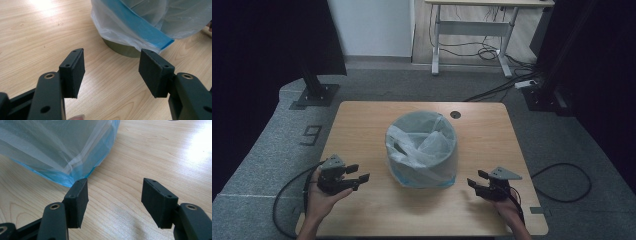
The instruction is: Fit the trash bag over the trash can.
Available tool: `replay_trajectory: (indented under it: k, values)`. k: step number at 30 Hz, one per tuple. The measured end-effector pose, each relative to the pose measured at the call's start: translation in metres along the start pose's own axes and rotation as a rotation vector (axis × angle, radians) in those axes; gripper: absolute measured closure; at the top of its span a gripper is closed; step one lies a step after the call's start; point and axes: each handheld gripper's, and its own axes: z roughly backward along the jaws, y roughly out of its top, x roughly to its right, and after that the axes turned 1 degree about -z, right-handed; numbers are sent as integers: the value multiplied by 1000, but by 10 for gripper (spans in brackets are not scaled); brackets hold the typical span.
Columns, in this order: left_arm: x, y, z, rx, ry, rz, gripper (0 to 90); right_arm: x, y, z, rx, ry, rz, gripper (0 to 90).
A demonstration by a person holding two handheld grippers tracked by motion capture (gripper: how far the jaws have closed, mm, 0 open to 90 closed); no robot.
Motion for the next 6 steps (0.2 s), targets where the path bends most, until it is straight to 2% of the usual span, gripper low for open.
replay_trajectory:
  k: [6]
  values:
    - [-1,-4,-9,-16,23,-7,370,-1,0,-1,-4,2,-3,372]
